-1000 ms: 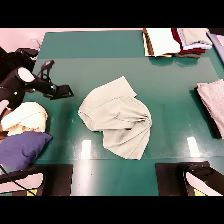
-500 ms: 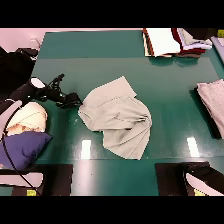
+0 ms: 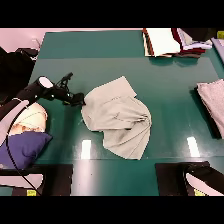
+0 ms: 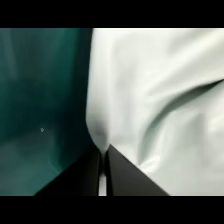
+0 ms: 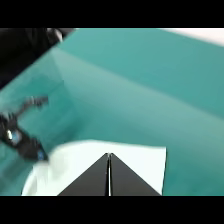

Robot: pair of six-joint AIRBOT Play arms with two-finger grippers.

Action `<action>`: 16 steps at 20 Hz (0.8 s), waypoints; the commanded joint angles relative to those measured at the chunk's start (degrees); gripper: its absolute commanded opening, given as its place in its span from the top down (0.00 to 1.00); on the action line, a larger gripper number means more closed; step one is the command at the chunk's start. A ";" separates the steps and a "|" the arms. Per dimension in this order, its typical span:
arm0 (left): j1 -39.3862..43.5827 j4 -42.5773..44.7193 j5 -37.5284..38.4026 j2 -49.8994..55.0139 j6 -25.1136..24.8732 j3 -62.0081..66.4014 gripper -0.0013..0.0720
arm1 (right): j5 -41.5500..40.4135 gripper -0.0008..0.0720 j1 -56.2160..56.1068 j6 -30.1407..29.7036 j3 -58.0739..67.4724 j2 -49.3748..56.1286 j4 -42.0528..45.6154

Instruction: Fold the shirts.

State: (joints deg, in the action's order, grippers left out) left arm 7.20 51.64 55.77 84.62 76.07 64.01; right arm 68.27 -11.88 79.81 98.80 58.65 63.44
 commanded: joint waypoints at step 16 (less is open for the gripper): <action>0.31 7.61 3.41 -11.93 -0.04 15.87 0.95 | -0.81 0.36 20.59 3.15 -69.31 -12.98 -5.57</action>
State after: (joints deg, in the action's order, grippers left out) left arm 7.51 58.94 58.61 72.86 76.03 79.66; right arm 70.54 7.92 83.85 36.42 44.14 62.94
